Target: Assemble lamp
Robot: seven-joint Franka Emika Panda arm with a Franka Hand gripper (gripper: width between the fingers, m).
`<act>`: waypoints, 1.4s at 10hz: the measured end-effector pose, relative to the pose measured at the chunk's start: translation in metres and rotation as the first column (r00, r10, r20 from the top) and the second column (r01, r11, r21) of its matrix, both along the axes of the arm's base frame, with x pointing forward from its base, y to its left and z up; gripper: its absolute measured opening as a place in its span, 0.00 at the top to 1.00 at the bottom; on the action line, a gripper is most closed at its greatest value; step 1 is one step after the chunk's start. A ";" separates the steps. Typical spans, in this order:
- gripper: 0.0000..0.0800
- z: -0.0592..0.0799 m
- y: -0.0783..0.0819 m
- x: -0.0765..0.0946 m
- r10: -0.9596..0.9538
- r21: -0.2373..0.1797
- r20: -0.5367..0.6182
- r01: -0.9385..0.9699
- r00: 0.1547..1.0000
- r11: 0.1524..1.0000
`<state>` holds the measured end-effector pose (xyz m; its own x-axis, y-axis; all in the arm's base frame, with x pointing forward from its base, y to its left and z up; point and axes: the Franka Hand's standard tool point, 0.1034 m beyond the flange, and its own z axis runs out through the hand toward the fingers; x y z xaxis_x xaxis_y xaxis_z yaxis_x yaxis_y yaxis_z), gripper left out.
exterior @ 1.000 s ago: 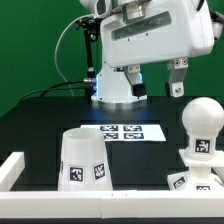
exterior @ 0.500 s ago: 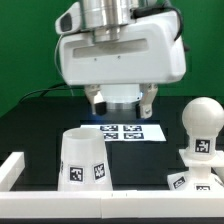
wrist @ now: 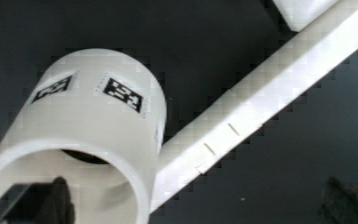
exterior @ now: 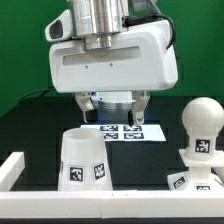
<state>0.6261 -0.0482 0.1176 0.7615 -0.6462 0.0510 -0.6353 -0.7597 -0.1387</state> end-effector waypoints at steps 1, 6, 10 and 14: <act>0.13 -0.005 -0.004 0.002 0.081 -0.036 0.000 -0.081 0.997 0.996; 0.13 -0.025 0.001 0.003 0.148 -0.099 0.027 -0.145 0.989 0.985; 0.65 -0.026 0.001 0.003 0.148 -0.099 0.026 -0.144 0.989 0.985; 0.95 -0.025 0.001 0.004 0.148 -0.100 0.029 -0.144 0.989 0.985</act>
Offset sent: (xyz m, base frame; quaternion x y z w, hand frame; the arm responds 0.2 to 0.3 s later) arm 0.0010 0.0113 -0.0202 -0.0275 0.0607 -0.0920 0.9935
